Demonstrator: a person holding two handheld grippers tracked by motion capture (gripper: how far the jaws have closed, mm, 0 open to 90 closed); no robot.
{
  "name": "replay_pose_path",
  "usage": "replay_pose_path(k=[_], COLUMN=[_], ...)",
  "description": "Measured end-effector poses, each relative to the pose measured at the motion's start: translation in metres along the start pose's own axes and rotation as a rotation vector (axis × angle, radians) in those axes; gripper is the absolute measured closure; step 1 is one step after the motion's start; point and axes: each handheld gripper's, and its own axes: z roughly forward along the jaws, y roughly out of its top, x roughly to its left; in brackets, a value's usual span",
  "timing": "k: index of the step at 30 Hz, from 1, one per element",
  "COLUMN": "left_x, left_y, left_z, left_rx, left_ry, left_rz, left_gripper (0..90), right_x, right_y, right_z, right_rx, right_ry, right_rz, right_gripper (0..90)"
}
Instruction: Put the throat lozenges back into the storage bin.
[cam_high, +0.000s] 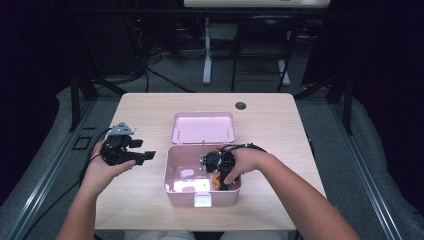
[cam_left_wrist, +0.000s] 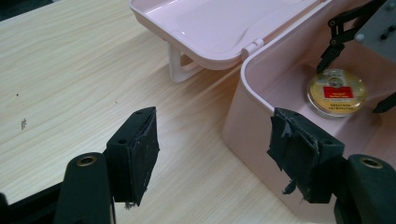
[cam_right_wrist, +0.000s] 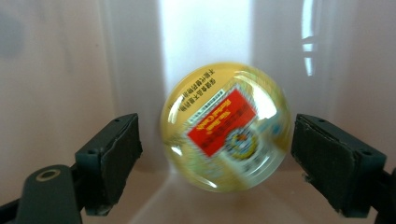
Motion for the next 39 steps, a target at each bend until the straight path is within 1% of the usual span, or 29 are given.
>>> replay_pose_path(k=[4, 7, 8, 9, 10, 12, 13, 17, 19, 21, 23, 24, 26, 27, 28, 31, 32, 33, 34, 35, 36, 37, 39], left_x=[-0.001, -0.001, -0.001, -0.001, -0.002, -0.002, -0.002, -0.004, -0.004, -0.005, -0.006, -0.007, -0.008, -0.009, -0.01, -0.011, -0.012, -0.012, -0.013, -0.014, -0.014, -0.016, -0.018], left_y=[0.0, 0.0, 0.0, 0.0, 0.0, 0.0, 0.0, 0.001, 0.001, 0.002, 0.002, 0.002, 0.002, 0.002, 0.002, 0.002, 0.001, 0.001, 0.001, 0.002, 0.002, 0.001, 0.002], left_z=[0.001, 0.003, 0.004, 0.004, 0.004, 0.004, 0.004, 0.007, 0.009, 0.011, 0.013, 0.014, 0.016, 0.017, 0.018, 0.019, 0.02, 0.02, 0.021, 0.022, 0.023, 0.025, 0.028], left_rx=[-0.001, 0.005, 0.007, 0.007, 0.007, 0.011, 0.011, 0.014, 0.017, 0.023, 0.028, 0.026, 0.032, 0.034, 0.03, 0.024, 0.017, 0.014, 0.015, 0.016, 0.015, 0.018, 0.034], left_ry=[0.001, -0.003, -0.001, -0.001, -0.002, -0.006, -0.007, -0.013, -0.015, -0.018, -0.019, -0.022, -0.026, -0.031, -0.035, -0.041, -0.049, -0.053, -0.061, -0.061, -0.062, -0.063, -0.071], left_rz=[-0.001, -0.001, 0.003, 0.003, 0.002, 0.004, 0.006, 0.007, 0.014, 0.017, 0.021, 0.019, 0.027, 0.029, 0.033, 0.041, 0.042, 0.043, 0.043, 0.048, 0.047, 0.044, 0.055], left_gripper=[32.3, 32.3, 32.3, 32.3, 32.3, 32.4, 32.8, 33.4, 34.1, 34.5, 34.7, 34.9, 35.8, 36.9, 37.7, 38.9, 39.9, 40.7, 40.6, 40.7, 40.7, 40.7, 40.7], right_x=[0.0, 0.003, 0.003, 0.003, 0.004, 0.005, 0.005, 0.007, 0.009, 0.011, 0.013, 0.014, 0.016, 0.017, 0.018, 0.021, 0.022, 0.023, 0.023, 0.023, 0.023, 0.024, 0.027], right_y=[-0.001, -0.002, -0.003, -0.003, -0.005, -0.007, -0.01, -0.018, -0.023, -0.029, -0.033, -0.036, -0.041, -0.044, -0.046, -0.055, -0.057, -0.062, -0.064, -0.068, -0.071, -0.074, -0.08], right_z=[-0.009, -0.02, -0.024, -0.024, -0.033, -0.039, -0.044, -0.058, -0.064, -0.07, -0.073, -0.074, -0.076, -0.078, -0.078, -0.083, -0.085, -0.087, -0.088, -0.09, -0.091, -0.092, -0.094], right_rx=[-0.037, -0.065, -0.077, -0.077, -0.106, -0.118, -0.121, -0.135, -0.142, -0.15, -0.167, -0.18, -0.203, -0.229, -0.249, -0.323, -0.345, -0.373, -0.383, -0.395, -0.404, -0.412, -0.43], right_ry=[-0.016, -0.037, -0.038, -0.038, -0.046, -0.057, -0.074, -0.102, -0.126, -0.144, -0.155, -0.16, -0.169, -0.181, -0.183, -0.203, -0.205, -0.209, -0.217, -0.242, -0.261, -0.272, -0.29], right_rz=[0.013, 0.014, 0.024, 0.024, 0.037, 0.045, 0.048, 0.096, 0.109, 0.137, 0.154, 0.165, 0.183, 0.195, 0.205, 0.251, 0.272, 0.304, 0.326, 0.361, 0.383, 0.409, 0.453], right_gripper=[15.7, 16.5, 16.9, 16.9, 17.9, 18.7, 18.9, 21.6, 24.1, 24.2, 24.4, 24.6, 26.0, 26.5, 26.8, 28.7, 29.6, 30.2, 30.9, 32.3, 32.5, 34.2, 35.8])
